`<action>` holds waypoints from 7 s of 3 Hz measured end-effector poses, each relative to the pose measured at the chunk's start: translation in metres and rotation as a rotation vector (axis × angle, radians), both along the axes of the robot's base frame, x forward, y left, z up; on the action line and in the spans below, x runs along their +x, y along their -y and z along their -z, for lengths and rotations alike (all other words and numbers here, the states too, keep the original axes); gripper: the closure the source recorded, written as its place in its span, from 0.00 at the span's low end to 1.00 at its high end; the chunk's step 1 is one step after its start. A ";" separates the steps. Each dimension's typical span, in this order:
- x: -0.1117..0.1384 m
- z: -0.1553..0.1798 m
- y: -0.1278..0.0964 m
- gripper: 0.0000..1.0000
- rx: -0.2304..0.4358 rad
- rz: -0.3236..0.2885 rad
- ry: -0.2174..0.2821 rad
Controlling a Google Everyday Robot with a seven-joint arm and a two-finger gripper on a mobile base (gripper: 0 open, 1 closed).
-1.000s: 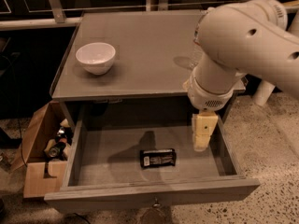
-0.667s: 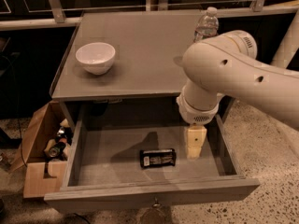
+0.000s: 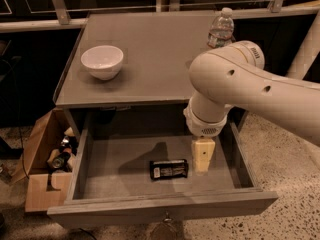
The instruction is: Pick rxbar chocolate from top drawer and place on counter
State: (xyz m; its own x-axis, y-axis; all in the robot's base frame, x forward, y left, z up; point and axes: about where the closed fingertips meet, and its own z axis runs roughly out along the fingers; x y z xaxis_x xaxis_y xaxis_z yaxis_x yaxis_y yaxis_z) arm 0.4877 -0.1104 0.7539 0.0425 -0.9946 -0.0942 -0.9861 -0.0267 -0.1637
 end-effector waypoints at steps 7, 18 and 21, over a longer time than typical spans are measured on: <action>0.033 0.142 -0.047 0.00 0.049 0.025 -0.180; 0.022 0.163 -0.047 1.00 0.068 0.041 -0.223; 0.002 0.130 -0.044 1.00 0.141 0.049 -0.219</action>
Offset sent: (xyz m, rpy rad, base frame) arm 0.0174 0.0234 -0.0696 0.0205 0.0701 0.0162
